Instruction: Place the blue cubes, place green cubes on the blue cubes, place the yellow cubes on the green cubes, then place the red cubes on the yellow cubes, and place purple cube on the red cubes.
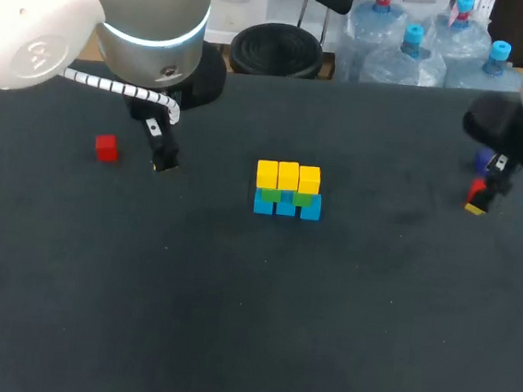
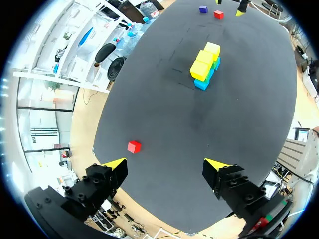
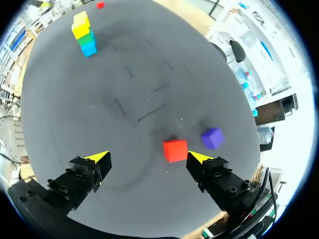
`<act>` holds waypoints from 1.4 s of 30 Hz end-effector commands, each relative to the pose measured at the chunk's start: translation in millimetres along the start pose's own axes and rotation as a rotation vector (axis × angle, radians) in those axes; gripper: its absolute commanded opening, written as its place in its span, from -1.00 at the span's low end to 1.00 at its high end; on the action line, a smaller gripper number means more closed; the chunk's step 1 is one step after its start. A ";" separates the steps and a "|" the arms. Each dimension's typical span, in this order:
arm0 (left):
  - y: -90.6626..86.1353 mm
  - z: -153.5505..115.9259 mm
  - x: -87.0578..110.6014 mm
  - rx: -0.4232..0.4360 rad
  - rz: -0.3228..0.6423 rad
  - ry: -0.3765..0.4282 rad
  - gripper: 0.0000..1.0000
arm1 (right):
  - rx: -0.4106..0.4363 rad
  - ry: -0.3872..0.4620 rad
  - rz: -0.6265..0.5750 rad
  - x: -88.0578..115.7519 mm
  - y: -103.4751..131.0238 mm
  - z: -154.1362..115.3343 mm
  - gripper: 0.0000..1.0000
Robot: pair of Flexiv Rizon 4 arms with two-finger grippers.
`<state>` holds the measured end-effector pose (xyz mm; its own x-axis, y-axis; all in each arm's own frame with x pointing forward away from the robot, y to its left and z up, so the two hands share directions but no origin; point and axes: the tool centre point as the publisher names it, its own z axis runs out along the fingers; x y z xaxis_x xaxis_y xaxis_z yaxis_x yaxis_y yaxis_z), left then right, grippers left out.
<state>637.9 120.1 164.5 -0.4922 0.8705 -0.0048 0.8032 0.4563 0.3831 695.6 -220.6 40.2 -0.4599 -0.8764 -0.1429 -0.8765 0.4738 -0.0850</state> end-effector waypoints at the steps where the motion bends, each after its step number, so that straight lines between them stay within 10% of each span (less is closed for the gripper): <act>1: 0.7 0.0 0.1 0.001 0.002 0.000 1.00 | -0.066 0.048 -0.016 -8.4 -8.4 11.3 1.00; 38: 0.7 0.0 0.1 0.001 0.002 0.000 1.00 | -0.024 0.113 -0.021 11.4 -37.5 45.8 1.00; 39: 0.7 0.0 0.1 0.001 0.002 0.000 1.00 | -0.024 0.114 -0.020 11.2 -37.8 46.1 0.92; 41: 0.7 0.0 0.1 0.001 0.002 0.000 1.00 | -0.027 0.114 -0.019 10.6 -38.2 47.1 -0.01; 42: 0.7 0.0 0.1 0.001 0.002 0.000 1.00 | -0.028 0.113 -0.019 10.4 -38.5 47.8 -0.13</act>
<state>637.9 120.1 164.5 -0.4922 0.8705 -0.0048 0.8032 0.4563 0.3831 728.3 -244.4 -3.6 -0.4551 -0.8899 -0.0302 -0.8877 0.4561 -0.0637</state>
